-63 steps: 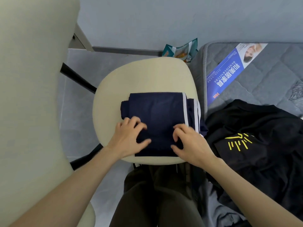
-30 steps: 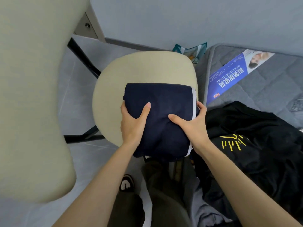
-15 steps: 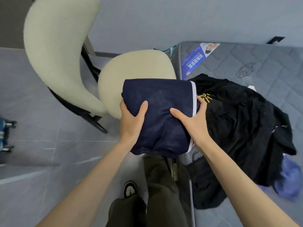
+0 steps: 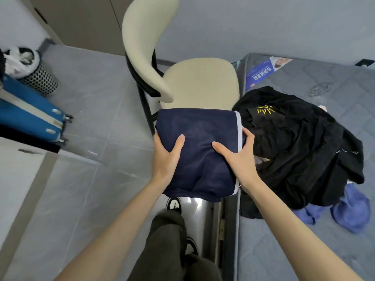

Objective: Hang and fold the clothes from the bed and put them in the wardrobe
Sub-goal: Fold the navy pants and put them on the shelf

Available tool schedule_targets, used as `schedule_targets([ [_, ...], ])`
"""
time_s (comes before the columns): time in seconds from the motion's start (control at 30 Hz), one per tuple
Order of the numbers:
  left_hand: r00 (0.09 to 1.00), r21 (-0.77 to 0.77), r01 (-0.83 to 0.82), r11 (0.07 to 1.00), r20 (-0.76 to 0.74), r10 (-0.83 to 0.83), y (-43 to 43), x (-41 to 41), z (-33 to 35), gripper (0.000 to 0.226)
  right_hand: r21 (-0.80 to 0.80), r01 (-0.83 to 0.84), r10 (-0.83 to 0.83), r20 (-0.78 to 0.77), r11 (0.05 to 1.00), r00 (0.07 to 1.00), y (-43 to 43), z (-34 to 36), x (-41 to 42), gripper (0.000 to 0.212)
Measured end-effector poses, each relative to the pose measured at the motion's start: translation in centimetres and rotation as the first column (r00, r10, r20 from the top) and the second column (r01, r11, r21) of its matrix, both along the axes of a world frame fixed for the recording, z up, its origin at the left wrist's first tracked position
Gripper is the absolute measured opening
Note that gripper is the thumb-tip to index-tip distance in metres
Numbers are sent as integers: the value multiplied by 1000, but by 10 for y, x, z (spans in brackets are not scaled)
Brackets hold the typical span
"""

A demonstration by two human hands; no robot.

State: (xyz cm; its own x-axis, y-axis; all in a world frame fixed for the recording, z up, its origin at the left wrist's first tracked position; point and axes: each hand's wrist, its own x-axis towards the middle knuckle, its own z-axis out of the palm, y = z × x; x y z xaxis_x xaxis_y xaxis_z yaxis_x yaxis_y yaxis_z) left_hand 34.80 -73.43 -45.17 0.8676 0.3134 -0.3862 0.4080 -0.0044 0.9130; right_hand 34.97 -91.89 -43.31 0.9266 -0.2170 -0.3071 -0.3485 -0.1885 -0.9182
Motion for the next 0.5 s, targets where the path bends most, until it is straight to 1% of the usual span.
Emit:
schedule_targets([
  [0.07,998,21,-56,998,27,56,9,-25,4,79,9,-51,51,11,999,999,10,4,-15,81],
  [0.17,984,81,-139,987,126,128,24,-66,16,77,17,-146,145,31,989,989,26,13,-39,82],
  [0.27,966,106,-210,972,177,190,41,-109,35,82,30,-237,235,43,971,971,47,27,-62,83],
  [0.4,936,128,-307,943,222,274,76,-160,63,71,64,-386,382,69,920,922,89,56,-88,81],
  [0.5,897,128,-402,907,256,362,109,-193,91,65,93,-483,475,94,871,875,130,83,-104,82],
])
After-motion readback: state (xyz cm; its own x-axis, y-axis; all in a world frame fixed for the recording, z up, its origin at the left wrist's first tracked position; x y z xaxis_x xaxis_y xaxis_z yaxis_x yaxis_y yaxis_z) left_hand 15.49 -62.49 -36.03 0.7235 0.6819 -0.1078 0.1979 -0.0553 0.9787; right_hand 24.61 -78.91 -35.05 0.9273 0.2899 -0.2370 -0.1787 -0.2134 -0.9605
